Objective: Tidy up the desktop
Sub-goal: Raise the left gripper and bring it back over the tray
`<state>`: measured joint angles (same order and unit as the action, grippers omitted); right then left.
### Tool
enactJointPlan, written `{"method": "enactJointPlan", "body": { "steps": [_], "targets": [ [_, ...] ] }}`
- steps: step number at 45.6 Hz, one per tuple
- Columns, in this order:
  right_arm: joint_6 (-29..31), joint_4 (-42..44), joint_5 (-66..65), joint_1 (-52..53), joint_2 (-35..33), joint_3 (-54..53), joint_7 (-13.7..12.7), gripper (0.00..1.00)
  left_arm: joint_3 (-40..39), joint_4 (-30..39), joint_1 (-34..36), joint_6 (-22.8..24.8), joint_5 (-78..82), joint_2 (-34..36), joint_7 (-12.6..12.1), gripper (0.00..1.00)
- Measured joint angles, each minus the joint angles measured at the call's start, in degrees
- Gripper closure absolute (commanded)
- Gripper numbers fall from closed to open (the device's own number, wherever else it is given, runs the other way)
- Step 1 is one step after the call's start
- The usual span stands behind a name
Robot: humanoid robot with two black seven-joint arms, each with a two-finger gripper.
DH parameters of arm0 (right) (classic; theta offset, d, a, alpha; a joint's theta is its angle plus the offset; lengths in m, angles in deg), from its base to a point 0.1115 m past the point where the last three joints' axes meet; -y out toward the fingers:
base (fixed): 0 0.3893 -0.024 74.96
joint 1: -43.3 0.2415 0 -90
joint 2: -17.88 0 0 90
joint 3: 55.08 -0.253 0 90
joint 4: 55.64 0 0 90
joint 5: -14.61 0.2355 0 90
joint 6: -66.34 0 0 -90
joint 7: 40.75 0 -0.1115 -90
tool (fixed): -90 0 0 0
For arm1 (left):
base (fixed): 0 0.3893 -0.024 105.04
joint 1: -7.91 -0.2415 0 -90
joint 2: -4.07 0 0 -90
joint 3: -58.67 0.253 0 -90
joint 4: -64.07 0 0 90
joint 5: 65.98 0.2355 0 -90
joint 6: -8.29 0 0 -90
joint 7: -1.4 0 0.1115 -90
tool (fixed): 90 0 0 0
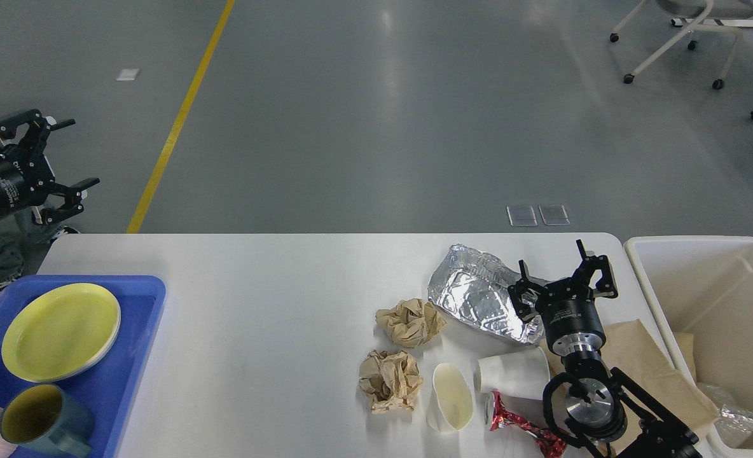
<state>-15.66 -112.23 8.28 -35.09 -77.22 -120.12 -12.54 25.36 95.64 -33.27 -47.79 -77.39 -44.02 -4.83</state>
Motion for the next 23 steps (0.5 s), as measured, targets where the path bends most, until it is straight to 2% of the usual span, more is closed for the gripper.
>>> {"method": "enactJointPlan", "body": {
  "steps": [4, 16, 19, 23],
  "targets": [
    [0.00, 0.00, 0.00, 0.00, 0.00, 0.00, 0.00, 0.00, -7.22, -0.09, -2.68, -0.66, 0.03, -3.95, 0.01, 0.04],
    [0.00, 0.00, 0.00, -0.01, 0.00, 0.00, 0.00, 0.00, -21.73, -0.22, -11.37, -2.52, 0.29, -15.92, 0.49, 0.04],
    [0.00, 0.00, 0.00, -0.01, 0.00, 0.00, 0.00, 0.00, -23.74, -0.19, -12.97, -3.02, 0.32, -17.59, 2.03, 0.04],
    [0.00, 0.00, 0.00, -0.01, 0.00, 0.00, 0.00, 0.00, -24.81, 0.30, -15.27, -3.22, 0.36, -18.80, 5.68, 0.04]
  ]
}}
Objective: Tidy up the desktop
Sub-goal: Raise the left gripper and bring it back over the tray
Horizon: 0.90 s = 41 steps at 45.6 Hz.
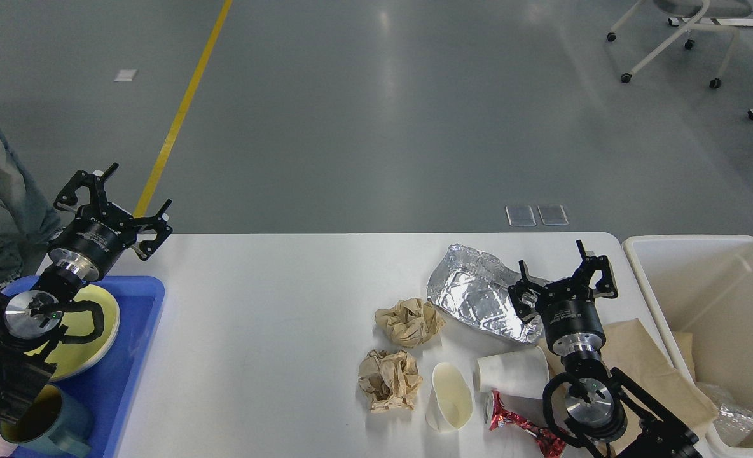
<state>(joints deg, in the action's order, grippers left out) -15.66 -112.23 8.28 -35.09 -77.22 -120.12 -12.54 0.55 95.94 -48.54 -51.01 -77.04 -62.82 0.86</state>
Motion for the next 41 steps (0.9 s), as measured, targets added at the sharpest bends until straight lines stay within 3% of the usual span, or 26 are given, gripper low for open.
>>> {"method": "enactJointPlan", "body": {
  "steps": [6, 21, 30, 41],
  "targets": [
    [0.00, 0.00, 0.00, 0.00, 0.00, 0.00, -0.03, 0.00, -0.44, 2.34, -4.08, 0.16, 0.03, -0.42, 2.87, 0.04],
    [0.00, -0.09, 0.00, 0.00, 0.00, 0.00, -0.03, 0.00, -4.28, 4.84, -9.74, 5.56, 0.14, -0.07, 3.35, 0.04],
    [0.00, -0.09, 0.00, 0.00, 0.00, 0.00, -0.02, 0.00, -10.19, 4.78, -12.66, 5.95, 0.95, -1.72, 3.72, 0.04],
    [0.00, -0.09, 0.00, 0.00, 0.00, 0.00, -0.01, 0.00, -11.64, 4.60, -13.68, 5.76, 2.59, -3.31, 4.26, 0.04]
  ]
}}
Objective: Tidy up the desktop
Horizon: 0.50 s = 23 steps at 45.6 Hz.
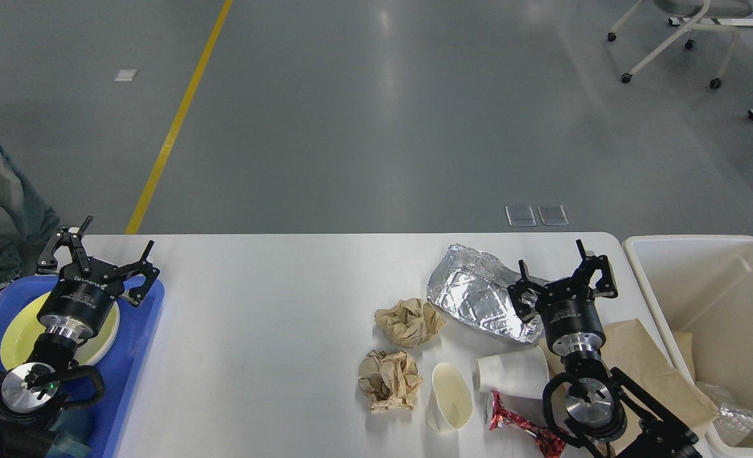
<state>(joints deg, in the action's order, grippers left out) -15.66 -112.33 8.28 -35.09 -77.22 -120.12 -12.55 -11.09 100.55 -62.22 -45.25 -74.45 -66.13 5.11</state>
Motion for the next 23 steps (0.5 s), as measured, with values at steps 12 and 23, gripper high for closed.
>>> {"method": "enactJointPlan", "body": {
  "steps": [12, 23],
  "targets": [
    [0.00, 0.00, 0.00, 0.00, 0.00, 0.00, 0.00, 0.00, 0.78, -0.01, 0.13, 0.00, 0.04, -0.44, -0.19, 0.04],
    [0.00, 0.00, 0.00, 0.00, 0.00, 0.00, 0.00, 0.00, 1.01, -0.01, 1.53, 0.23, 0.04, -0.22, -0.18, 0.04]
  ]
}}
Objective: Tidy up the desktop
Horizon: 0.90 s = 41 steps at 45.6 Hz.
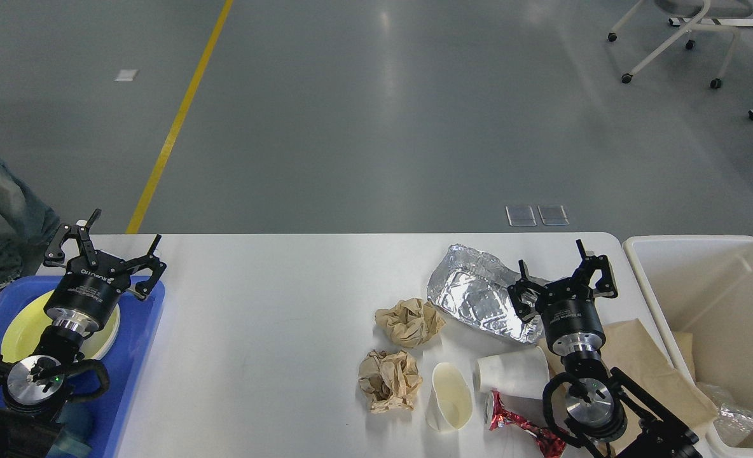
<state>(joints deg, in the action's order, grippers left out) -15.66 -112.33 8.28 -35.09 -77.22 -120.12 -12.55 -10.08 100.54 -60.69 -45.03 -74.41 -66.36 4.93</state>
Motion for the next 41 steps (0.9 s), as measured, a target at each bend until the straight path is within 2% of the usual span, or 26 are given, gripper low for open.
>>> {"method": "enactJointPlan", "body": {
  "steps": [16, 34, 41],
  "targets": [
    [0.00, 0.01, 0.00, 0.00, 0.00, 0.00, 0.00, 0.00, -0.96, -0.06, 2.41, -0.02, -0.32, -0.16, 0.25, 0.04],
    [0.00, 0.08, 0.00, 0.00, 0.00, 0.00, 0.00, 0.00, 0.30, -2.02, 2.93, -2.47, 0.43, -1.81, 0.27, 0.04],
    [0.00, 0.09, 0.00, 0.01, 0.00, 0.00, 0.00, 0.00, 0.66, -2.25, 2.47, -0.96, 2.49, -3.04, 2.47, 0.04]
  ]
}}
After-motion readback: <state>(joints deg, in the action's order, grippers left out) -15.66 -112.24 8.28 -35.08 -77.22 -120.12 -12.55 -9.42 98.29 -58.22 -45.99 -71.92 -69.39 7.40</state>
